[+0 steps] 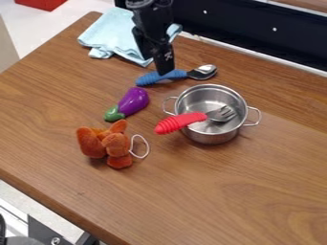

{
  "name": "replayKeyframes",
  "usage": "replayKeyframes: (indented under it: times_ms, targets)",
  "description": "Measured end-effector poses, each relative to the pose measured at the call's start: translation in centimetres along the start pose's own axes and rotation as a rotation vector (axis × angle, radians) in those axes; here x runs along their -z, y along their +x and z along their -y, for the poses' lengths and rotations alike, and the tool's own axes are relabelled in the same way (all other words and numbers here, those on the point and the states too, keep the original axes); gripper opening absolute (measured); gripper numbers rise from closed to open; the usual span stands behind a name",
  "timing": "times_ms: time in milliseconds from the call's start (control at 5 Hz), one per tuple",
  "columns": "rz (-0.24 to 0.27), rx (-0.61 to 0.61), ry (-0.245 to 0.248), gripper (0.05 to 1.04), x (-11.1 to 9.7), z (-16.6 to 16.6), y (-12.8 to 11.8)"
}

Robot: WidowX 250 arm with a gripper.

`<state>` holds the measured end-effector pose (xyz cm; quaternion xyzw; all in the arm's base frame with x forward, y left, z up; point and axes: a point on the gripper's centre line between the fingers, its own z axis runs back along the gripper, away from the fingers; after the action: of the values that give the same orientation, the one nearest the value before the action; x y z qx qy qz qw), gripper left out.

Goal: Move the blue spoon on the right side of the table

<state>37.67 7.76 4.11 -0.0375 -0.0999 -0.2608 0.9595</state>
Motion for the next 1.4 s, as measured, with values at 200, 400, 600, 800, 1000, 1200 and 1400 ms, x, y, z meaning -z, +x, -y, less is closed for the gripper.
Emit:
replayKeyframes:
  times_ms: [200, 400, 600, 800, 1000, 1200, 1400]
  targets:
    - [-0.024, 0.02, 0.021, 1.0, 1.3, -0.4, -0.1]
    - [-0.042, 0.019, 0.026, 1.0, 2.2, -0.6, 0.2]
    - [-0.055, 0.029, 0.042, 0.999, 2.9, -0.7, 0.5]
    - [-0.05, 0.053, 0.049, 0.945, 3.0, -0.7, 0.5]
    - [-0.046, 0.064, 0.049, 0.695, 3.2, -0.4, 0.5]
    - [-0.048, 0.068, 0.044, 0.435, 3.1, -0.1, 0.5]
    - [-0.037, 0.06, 0.05, 0.387, 3.0, -0.1, 0.7]
